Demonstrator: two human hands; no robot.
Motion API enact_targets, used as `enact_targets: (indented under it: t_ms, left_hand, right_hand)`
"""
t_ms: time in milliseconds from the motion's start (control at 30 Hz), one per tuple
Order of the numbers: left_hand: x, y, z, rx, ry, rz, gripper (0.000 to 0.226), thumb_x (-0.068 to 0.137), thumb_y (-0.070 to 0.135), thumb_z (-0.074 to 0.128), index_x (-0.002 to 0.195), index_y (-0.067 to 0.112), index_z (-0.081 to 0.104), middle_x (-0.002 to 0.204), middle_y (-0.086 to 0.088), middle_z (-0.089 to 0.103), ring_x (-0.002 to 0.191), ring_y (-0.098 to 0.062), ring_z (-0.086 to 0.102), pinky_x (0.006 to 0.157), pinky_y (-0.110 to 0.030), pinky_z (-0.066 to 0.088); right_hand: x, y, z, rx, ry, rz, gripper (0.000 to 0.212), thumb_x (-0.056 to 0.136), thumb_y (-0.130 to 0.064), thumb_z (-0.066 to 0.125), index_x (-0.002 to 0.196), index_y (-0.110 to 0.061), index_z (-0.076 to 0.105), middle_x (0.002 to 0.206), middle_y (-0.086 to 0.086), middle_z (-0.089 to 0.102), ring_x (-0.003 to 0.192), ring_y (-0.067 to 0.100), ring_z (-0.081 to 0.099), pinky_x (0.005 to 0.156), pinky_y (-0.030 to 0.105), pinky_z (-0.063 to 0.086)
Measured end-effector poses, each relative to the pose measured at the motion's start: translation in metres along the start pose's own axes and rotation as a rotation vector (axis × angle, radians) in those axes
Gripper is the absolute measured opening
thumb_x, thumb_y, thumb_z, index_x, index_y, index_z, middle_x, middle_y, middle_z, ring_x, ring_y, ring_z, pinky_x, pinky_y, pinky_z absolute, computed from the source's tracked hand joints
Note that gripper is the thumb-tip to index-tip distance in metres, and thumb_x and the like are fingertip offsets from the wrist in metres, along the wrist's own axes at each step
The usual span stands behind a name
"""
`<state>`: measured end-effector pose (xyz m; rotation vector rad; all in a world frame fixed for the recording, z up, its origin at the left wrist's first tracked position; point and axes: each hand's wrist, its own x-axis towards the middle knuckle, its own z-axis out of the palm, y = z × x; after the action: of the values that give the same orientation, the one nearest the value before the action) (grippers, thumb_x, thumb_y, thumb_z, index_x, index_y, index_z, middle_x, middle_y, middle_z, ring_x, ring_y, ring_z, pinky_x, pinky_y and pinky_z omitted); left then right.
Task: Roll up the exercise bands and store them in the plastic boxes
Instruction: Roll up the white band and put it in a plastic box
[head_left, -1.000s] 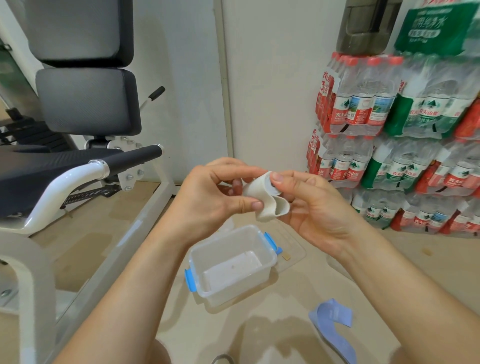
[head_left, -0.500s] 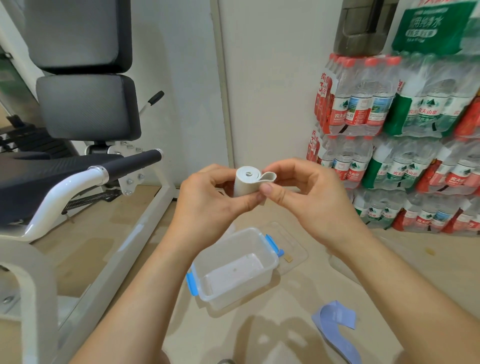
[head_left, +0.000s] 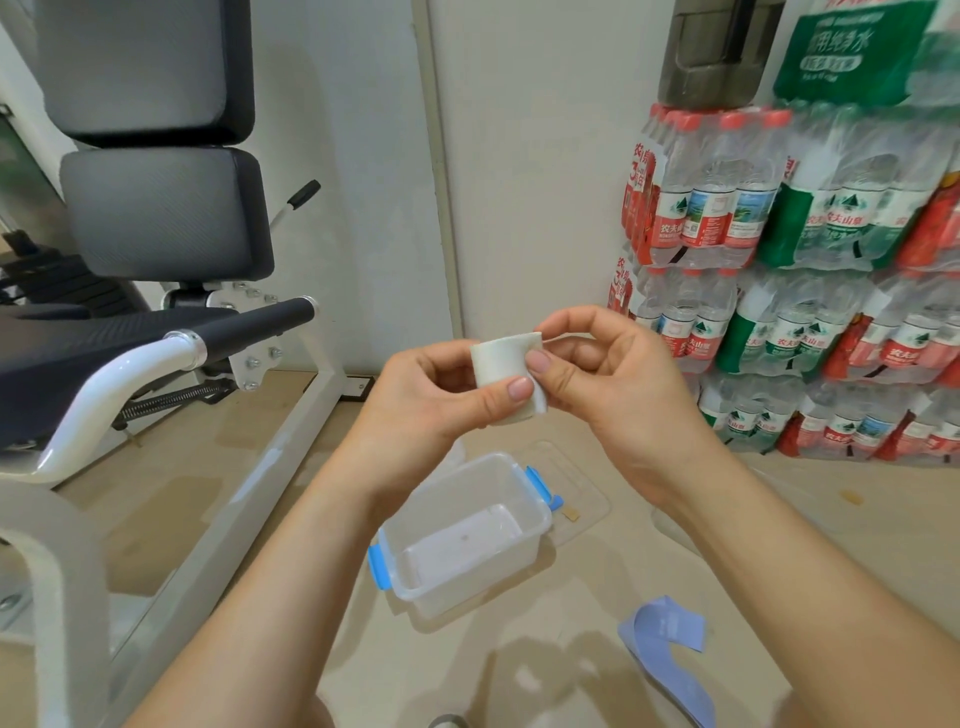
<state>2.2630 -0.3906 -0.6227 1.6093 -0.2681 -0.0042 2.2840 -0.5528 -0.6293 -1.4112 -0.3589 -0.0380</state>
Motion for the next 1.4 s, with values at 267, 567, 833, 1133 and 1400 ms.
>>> enact_targets:
  t_ms: [267,567,833,1133,1400]
  left_hand:
    - [0.001,-0.001,0.001,0.029,-0.004,0.015,0.031,0.077,0.019,0.068,0.105,0.031,0.064,0.087,-0.017,0.073,0.075,-0.024,0.069,0.071,-0.032,0.054]
    - [0.000,0.000,0.003,-0.019,-0.020,0.022,0.034,0.073,0.010,0.072,0.101,0.028,0.066,0.095,-0.012,0.072,0.079,-0.028,0.070,0.077,-0.038,0.055]
    - [0.004,0.001,0.007,0.200,0.077,0.141,0.043,0.068,-0.012,0.075,0.097,0.017,0.062,0.093,0.002,0.073,0.092,-0.015,0.069,0.078,-0.030,0.055]
    - [0.000,0.004,0.002,0.150,0.163,0.125,0.025,0.067,0.017,0.079,0.090,0.026,0.074,0.096,-0.004,0.073,0.079,-0.025,0.073,0.079,-0.036,0.058]
    - [0.006,0.008,0.016,-0.116,0.270,0.149,0.028,0.083,-0.008,0.060,0.079,0.017,0.069,0.081,-0.010,0.073,0.068,-0.022,0.068,0.065,-0.028,0.056]
  right_hand:
    - [-0.001,0.000,0.002,0.040,0.007,0.146,0.016,0.085,-0.008,0.066,0.097,-0.016,0.058,0.082,0.009,0.067,0.070,0.018,0.066,0.068,0.033,0.053]
    - [-0.004,-0.003,-0.008,0.246,-0.263,0.482,0.042,0.087,-0.033,0.057,0.118,-0.005,0.064,0.106,0.020,0.069,0.097,0.038,0.069,0.069,0.029,0.059]
    - [0.001,0.001,-0.010,0.174,-0.148,0.319,0.043,0.070,-0.024,0.070,0.107,-0.003,0.068,0.099,0.020,0.073,0.081,0.023,0.072,0.070,0.028,0.058]
    - [0.000,-0.002,-0.012,-0.377,0.109,-0.110,0.021,0.062,-0.027,0.085,0.078,-0.033,0.073,0.079,-0.005,0.076,0.075,0.014,0.072,0.073,0.033,0.058]
    - [-0.005,-0.015,-0.016,-0.531,-0.021,-0.327,0.048,0.068,-0.021,0.083,0.114,-0.018,0.068,0.100,-0.004,0.062,0.089,0.013,0.064,0.085,0.025,0.055]
